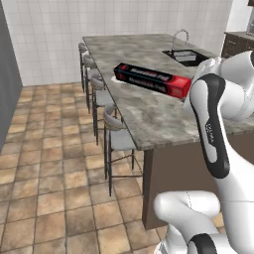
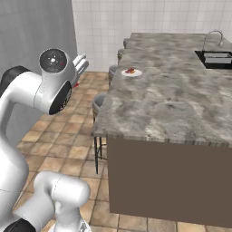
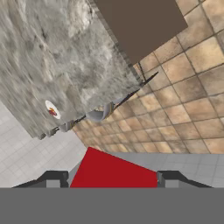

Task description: Retrieve the tupperware and aluminum foil from the cabinet and place them on the dining counter near the plate with shrimp and steak to prepare for storing leftovers.

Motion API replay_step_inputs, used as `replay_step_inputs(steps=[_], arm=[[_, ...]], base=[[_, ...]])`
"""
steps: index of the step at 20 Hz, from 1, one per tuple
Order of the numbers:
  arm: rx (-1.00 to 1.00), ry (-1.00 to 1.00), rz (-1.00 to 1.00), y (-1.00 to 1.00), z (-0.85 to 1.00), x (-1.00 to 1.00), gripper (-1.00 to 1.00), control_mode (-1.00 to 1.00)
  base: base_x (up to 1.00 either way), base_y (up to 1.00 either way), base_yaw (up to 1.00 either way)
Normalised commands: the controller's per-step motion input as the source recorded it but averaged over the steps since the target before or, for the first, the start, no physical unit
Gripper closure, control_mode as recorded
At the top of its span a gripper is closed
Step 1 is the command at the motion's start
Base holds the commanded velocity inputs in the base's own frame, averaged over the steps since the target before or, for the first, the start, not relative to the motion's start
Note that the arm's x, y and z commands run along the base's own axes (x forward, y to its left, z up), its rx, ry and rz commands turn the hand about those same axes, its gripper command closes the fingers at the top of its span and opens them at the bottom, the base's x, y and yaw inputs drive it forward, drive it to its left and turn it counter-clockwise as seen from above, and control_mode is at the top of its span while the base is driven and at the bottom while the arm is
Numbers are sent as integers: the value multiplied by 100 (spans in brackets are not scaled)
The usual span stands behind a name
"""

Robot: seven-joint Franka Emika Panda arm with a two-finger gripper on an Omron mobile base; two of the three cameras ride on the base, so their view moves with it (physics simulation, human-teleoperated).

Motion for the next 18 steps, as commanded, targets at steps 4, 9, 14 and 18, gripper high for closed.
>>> replay_step_inputs(steps=[4, 9, 14, 18], arm=[[0, 0, 0, 0, 0, 0, 100, 100], [0, 0, 0, 0, 0, 0, 100, 100], [0, 0, 0, 0, 0, 0, 100, 100], [0, 0, 0, 0, 0, 0, 100, 100]], base=[[57, 100, -31], [75, 100, -34], [93, 100, -37], [99, 100, -39]])
